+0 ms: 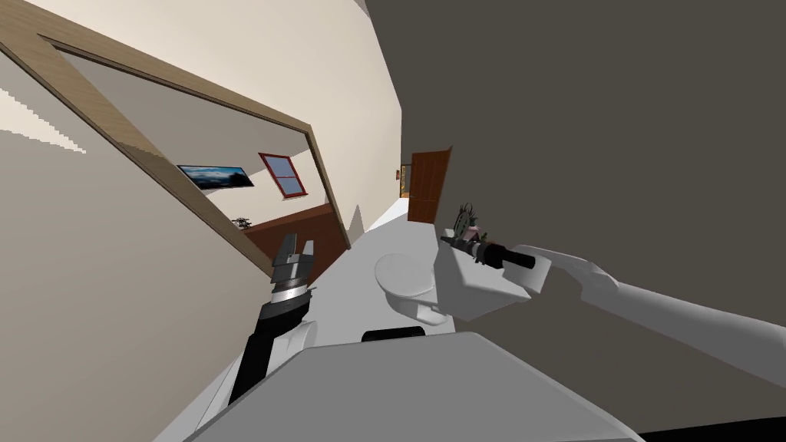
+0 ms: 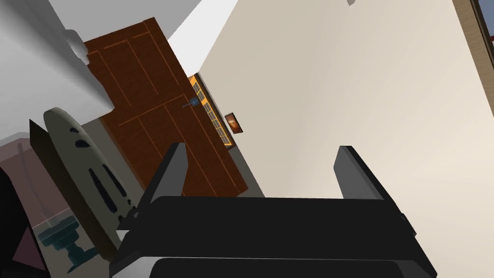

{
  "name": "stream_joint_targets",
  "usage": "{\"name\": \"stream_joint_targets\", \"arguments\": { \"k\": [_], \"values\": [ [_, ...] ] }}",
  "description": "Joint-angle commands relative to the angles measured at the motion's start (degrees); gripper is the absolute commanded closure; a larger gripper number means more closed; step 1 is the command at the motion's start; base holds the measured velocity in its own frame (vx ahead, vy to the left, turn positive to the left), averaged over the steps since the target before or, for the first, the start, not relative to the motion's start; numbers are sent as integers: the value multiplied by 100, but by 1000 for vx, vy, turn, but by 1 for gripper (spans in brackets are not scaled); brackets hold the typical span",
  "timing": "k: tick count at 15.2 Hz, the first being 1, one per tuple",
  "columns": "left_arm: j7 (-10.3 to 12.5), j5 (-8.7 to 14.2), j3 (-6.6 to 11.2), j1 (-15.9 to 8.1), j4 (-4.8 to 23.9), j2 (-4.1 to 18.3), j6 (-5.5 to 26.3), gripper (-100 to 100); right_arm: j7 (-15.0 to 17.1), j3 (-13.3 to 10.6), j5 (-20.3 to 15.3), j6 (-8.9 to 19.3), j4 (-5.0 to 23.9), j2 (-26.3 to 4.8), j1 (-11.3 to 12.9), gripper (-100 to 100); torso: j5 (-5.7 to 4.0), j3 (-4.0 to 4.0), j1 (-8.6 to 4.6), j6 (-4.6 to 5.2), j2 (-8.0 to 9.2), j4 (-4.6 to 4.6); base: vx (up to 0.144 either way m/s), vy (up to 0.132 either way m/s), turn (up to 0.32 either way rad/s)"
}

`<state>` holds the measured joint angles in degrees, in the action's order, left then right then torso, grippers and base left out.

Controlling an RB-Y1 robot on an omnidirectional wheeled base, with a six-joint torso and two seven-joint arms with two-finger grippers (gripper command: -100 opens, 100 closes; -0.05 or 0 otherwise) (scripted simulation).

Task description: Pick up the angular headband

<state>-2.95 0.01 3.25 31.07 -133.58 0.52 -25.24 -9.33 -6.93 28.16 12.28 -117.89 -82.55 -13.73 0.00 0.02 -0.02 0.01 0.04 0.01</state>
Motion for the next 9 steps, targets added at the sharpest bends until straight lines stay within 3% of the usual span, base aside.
{"name": "stream_joint_targets", "arguments": {
  "k": [1,3,4,9],
  "values": [
    [0,0,0,0,0,0,0,0,-6,-78,201,239,40,-286,68,-100,0,0,0,0,0,0,-10,-12,94],
    [0,0,0,0,0,0,0,0,-6,-78,201,239,40,-522,68,-100,-1,0,-2,-1,0,0,-10,-13,74],
    [0,0,0,0,0,0,0,0,-10,-156,378,448,70,-674,138,-100,-1,0,-2,0,0,0,-10,-14,92],
    [0,0,0,0,0,0,0,0,-14,-236,552,653,98,-1244,203,-100,-1,0,-3,-2,0,0,-11,-16,80]
  ]
}}
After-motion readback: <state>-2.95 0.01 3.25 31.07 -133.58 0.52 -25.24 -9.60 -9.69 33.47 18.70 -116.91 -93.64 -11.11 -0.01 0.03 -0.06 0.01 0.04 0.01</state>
